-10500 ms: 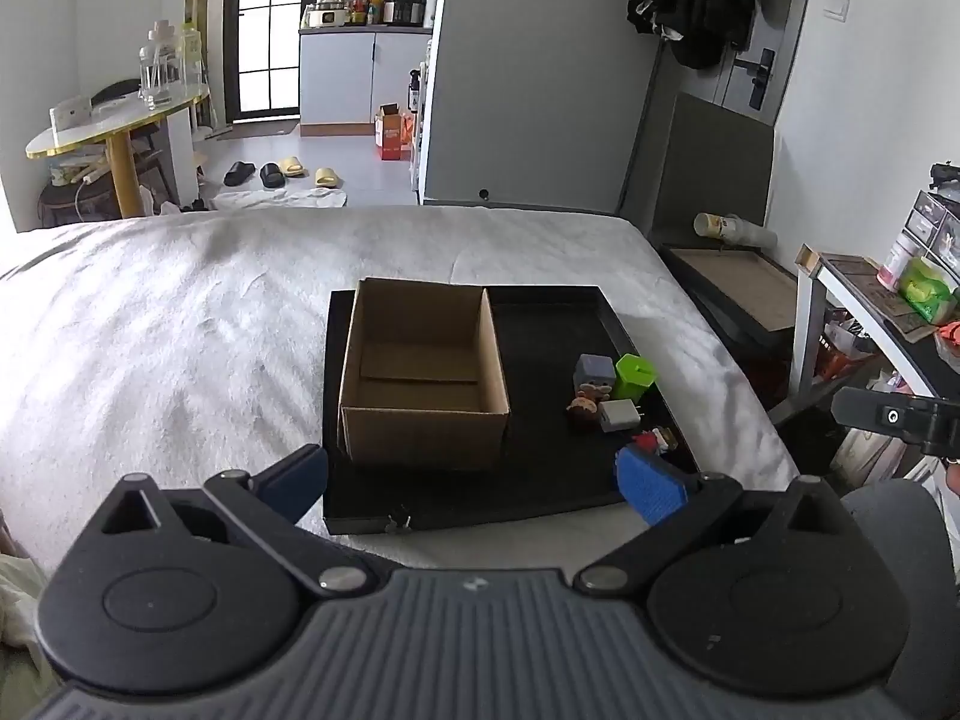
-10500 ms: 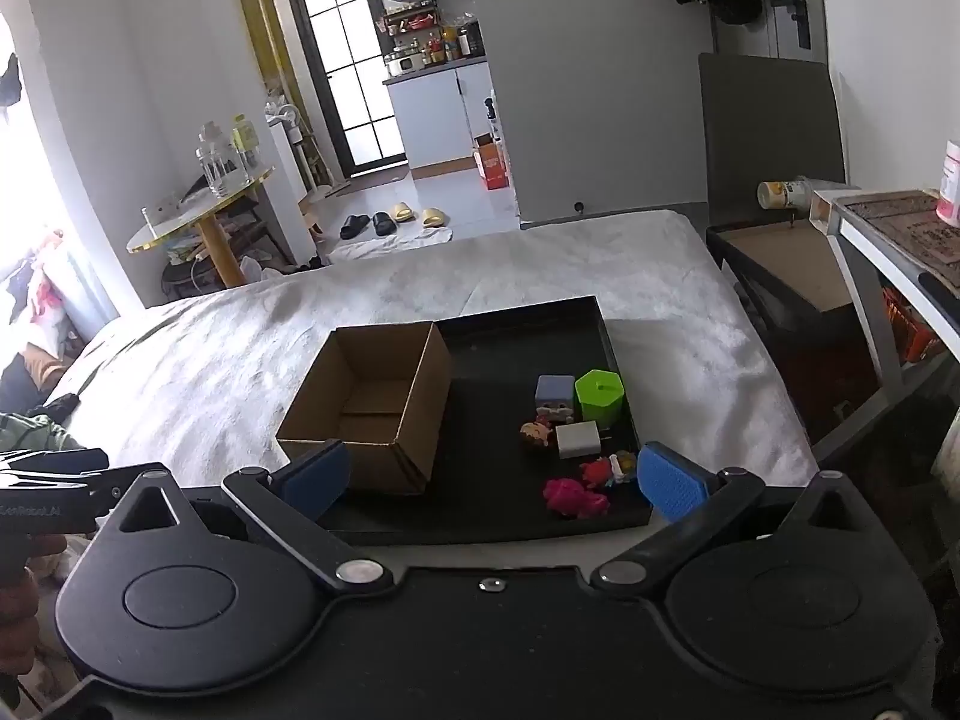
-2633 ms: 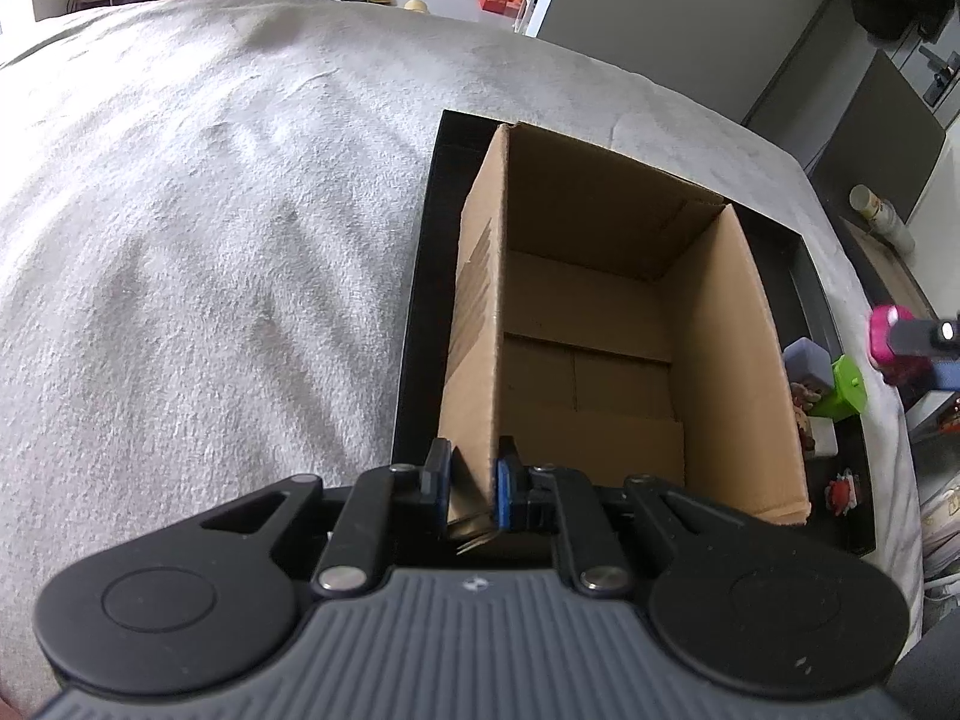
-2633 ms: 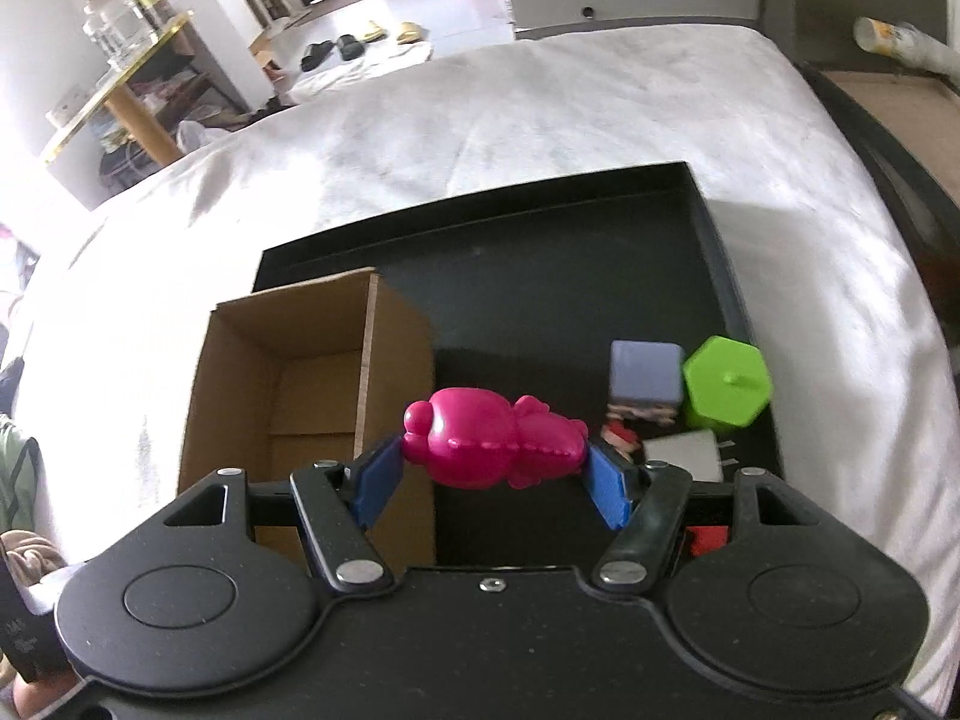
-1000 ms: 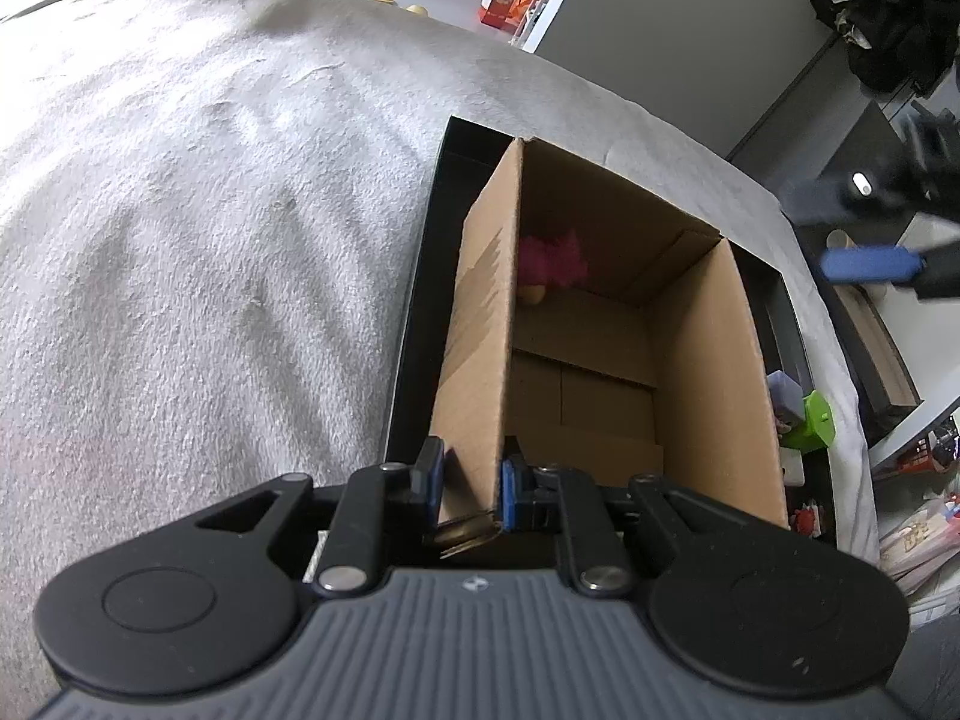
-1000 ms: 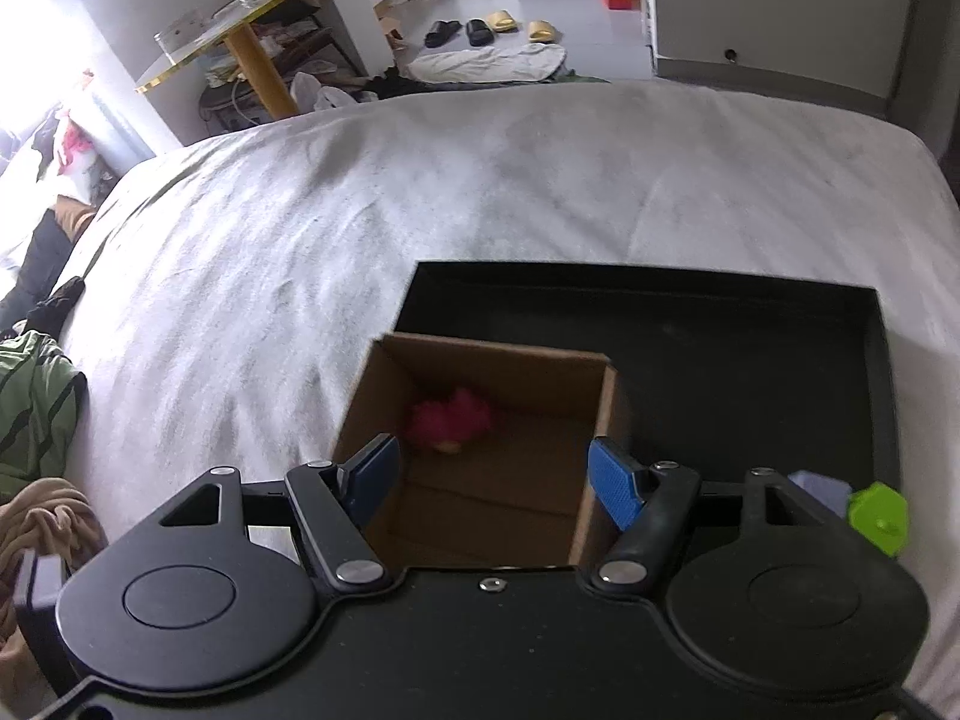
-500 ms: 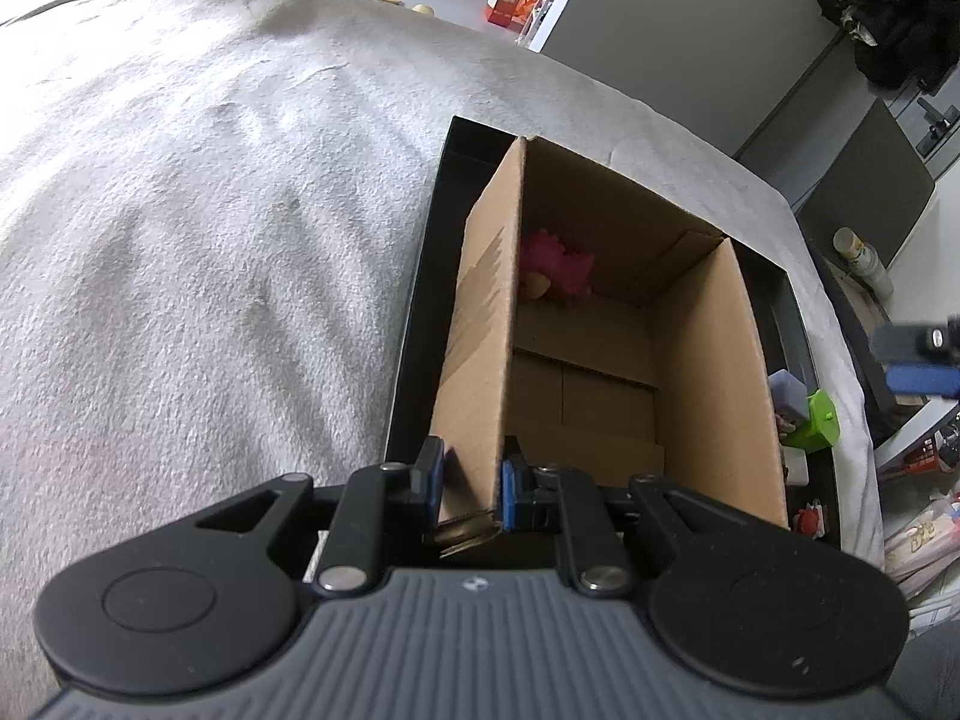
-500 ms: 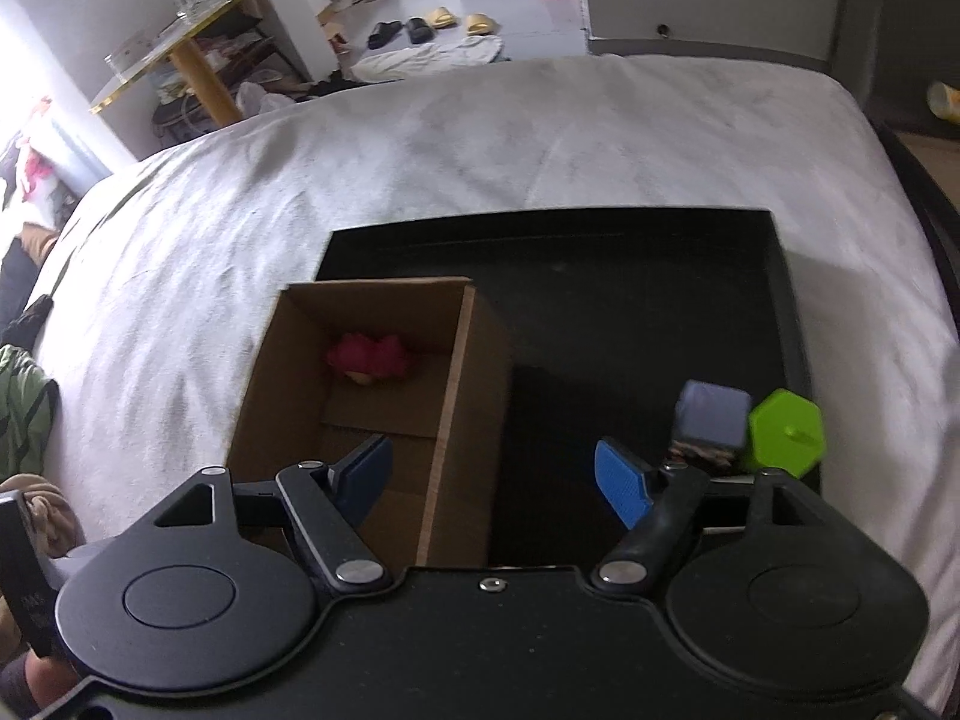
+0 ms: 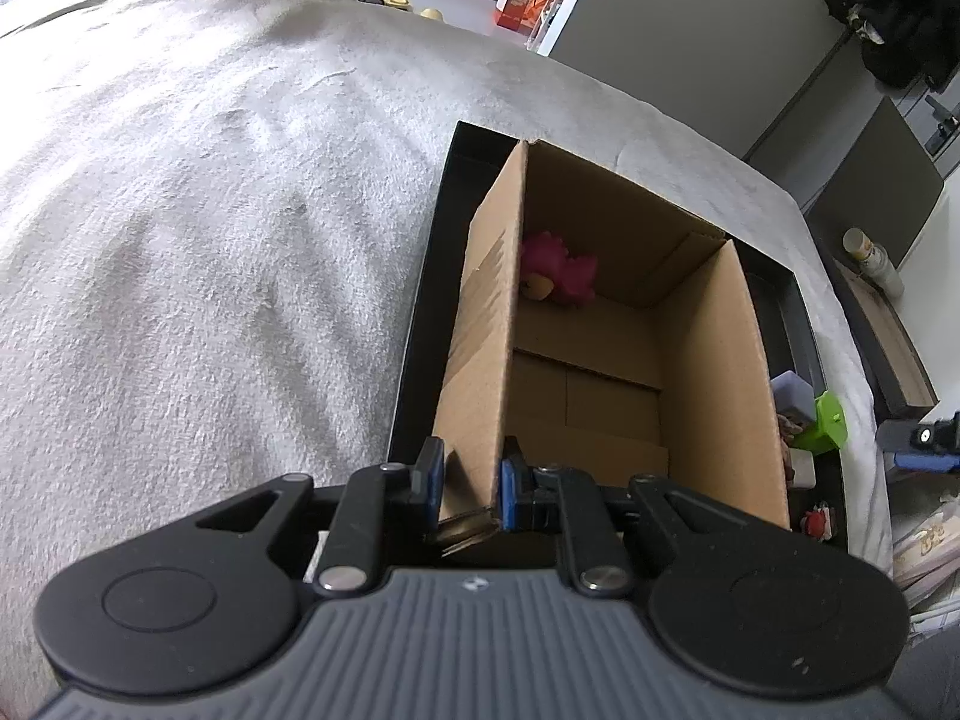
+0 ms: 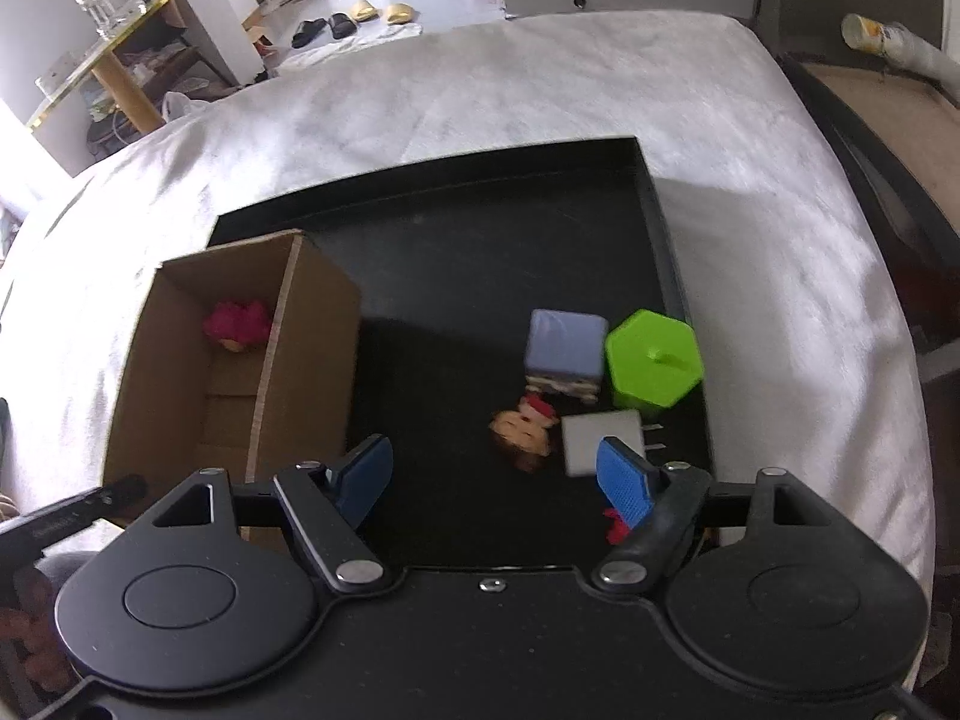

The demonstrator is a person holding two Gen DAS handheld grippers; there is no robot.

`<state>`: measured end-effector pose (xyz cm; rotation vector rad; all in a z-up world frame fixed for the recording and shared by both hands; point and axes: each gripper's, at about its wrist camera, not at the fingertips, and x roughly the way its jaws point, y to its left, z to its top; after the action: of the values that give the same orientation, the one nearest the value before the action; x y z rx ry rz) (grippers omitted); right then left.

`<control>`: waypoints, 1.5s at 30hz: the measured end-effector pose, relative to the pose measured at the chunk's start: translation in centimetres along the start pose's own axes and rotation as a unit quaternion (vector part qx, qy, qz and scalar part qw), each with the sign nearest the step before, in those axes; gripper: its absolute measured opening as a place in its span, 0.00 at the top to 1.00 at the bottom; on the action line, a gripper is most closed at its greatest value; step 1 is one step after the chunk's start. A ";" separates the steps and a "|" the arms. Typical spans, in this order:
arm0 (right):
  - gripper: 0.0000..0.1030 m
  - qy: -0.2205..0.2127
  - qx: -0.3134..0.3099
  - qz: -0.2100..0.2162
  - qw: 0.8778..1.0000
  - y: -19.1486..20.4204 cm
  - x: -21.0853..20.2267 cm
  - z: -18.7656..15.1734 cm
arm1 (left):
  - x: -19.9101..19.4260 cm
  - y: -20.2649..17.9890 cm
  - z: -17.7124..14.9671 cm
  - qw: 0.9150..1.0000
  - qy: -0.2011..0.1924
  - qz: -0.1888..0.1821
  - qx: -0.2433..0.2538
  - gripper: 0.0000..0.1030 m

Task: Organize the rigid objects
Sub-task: 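Move the right gripper back to the tray toward the white plug block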

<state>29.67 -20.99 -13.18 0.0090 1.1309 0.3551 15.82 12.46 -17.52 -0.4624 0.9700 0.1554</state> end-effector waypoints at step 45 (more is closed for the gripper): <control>0.38 0.007 -0.022 -0.045 0.999 -5.5 9.8 -2.6 | 0.7 -1.3 0.1 0.999 0.015 0.037 0.010 0.85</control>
<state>32.53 -23.83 -23.93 -0.0826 1.1324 0.2995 16.72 11.32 -17.60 -0.4111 1.0174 0.2067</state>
